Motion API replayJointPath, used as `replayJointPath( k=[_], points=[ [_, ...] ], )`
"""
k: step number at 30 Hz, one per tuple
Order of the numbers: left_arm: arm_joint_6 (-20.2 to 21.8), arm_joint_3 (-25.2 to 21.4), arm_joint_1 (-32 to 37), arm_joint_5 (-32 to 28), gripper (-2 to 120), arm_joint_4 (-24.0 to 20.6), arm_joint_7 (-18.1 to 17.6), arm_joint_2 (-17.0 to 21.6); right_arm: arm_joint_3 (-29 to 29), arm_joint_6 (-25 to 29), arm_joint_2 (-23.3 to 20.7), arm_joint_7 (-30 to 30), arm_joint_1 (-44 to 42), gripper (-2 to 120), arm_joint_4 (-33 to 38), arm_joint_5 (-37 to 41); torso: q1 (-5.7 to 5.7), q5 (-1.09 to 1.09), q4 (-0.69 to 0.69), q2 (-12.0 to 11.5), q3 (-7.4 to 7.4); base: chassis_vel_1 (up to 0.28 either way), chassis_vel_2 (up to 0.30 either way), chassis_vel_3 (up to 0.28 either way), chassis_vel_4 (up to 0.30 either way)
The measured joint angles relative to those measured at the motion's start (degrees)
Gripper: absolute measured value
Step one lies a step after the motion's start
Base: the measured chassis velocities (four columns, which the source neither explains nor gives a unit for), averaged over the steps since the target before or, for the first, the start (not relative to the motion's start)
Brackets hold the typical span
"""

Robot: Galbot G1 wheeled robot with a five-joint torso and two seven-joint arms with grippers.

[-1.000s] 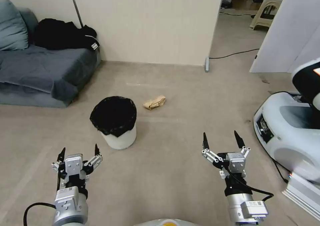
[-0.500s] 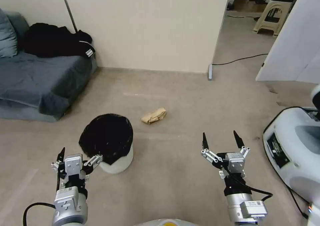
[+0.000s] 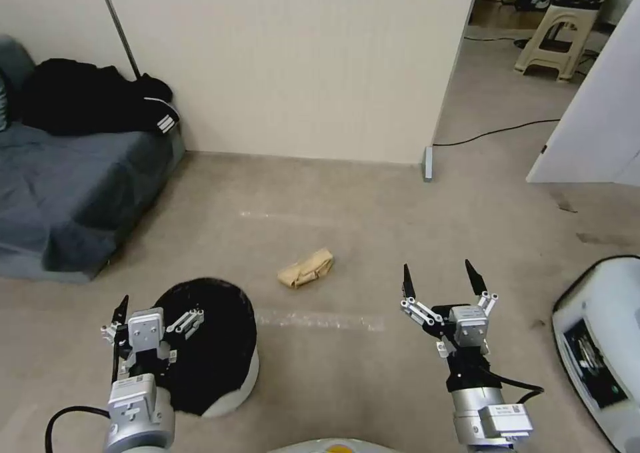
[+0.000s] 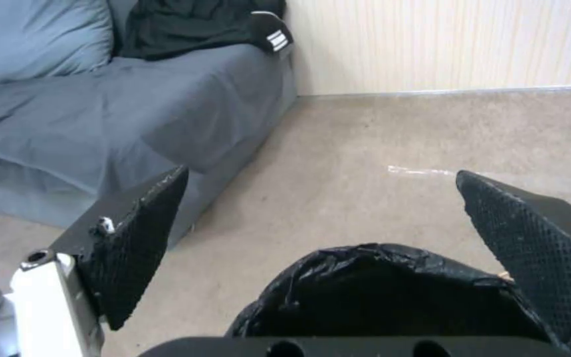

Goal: Pick up the trash bin, then pick up the garbage from the floor and place it into the trash bin.

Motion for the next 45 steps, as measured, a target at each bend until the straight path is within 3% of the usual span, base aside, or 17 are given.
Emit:
replayJointPath(
  k=[9, 13, 14, 15, 17, 18, 20, 25, 30, 35, 45],
  points=[
    [1.5, -1.1, -0.5, -1.1, 99, -0.5, -0.5, 0.0, 0.2, 0.7, 0.0, 0.5, 0.1, 100, -0.2, -1.4, -0.02, 0.01, 0.0, 0.0, -0.02, 0.02, -0.011, -0.007, 0.014],
    [6.4, -3.2, -3.1, -2.7, 100, -0.7, -1.2, 0.0, 0.3, 0.6, 0.0, 0.7, 0.2, 100, -0.3, -1.9, -0.01, 0.01, 0.01, 0.0, -0.01, 0.0, 0.0, 0.0, 0.0],
    [9.7, -4.1, -4.9, -3.7, 100, -0.7, -1.5, 0.0, 0.3, 0.6, 0.0, 0.7, 0.3, 100, -0.3, -2.0, -0.01, 0.01, 0.0, 0.0, -0.01, 0.0, 0.0, 0.0, 0.0],
    [9.7, -4.1, -4.9, -3.7, 100, -0.7, -1.5, 0.0, 0.3, 0.6, 0.0, 0.7, 0.3, 100, -0.3, -2.0, -0.01, 0.01, 0.0, 0.0, -0.01, 0.0, 0.0, 0.0, 0.0],
    [16.0, -5.5, -7.9, -4.9, 100, -0.8, -1.8, 0.3, 0.4, 0.5, 0.0, 0.9, 0.3, 100, -0.5, -2.0, -0.01, 0.01, -0.01, 0.0, -0.01, 0.0, 0.0, 0.0, 0.0],
    [16.0, -5.5, -7.9, -4.9, 100, -0.8, -1.8, 0.3, 0.4, 0.5, 0.0, 0.9, 0.3, 100, -0.5, -2.0, -0.01, 0.01, -0.01, 0.0, -0.01, 0.0, 0.0, 0.0, 0.0],
    [21.6, -6.5, -9.3, -6.2, 100, -1.4, -1.8, 0.4, 0.4, 0.4, 0.0, 1.2, 0.3, 100, -0.6, -2.1, -0.01, 0.0, 0.0, 0.0, -0.01, 0.0, 0.0, 0.0, 0.0],
    [28.9, -9.0, -10.8, -6.8, 100, -2.3, 1.6, 0.4, 0.4, 0.3, 0.0, 1.5, 0.5, 100, -0.8, -2.3, -0.01, 0.01, 0.01, 0.0, -0.01, 0.0, 0.0, 0.0, 0.0],
    [29.9, -10.6, -12.0, -7.2, 100, -0.8, 3.3, 0.3, 0.4, 0.3, 0.0, 1.3, 0.7, 100, -1.0, -1.9, -0.01, 0.02, 0.0, 0.0, -0.01, 0.0, 0.0, 0.0, 0.0],
    [29.9, -11.8, -12.6, -8.8, 100, 3.6, 5.5, -0.1, 0.3, 0.5, 0.0, 1.0, 0.7, 100, -1.8, -1.3, -0.01, 0.01, 0.0, 0.0, -0.01, 0.0, 0.0, 0.0, 0.0],
    [29.7, -11.4, -11.0, -11.4, 100, 7.7, 10.1, -0.5, 0.3, 0.5, 0.0, 0.9, 0.7, 100, -1.9, -1.3, -0.01, 0.02, 0.0, 0.0, -0.01, 0.0, 0.0, 0.0, 0.0]
  ],
)
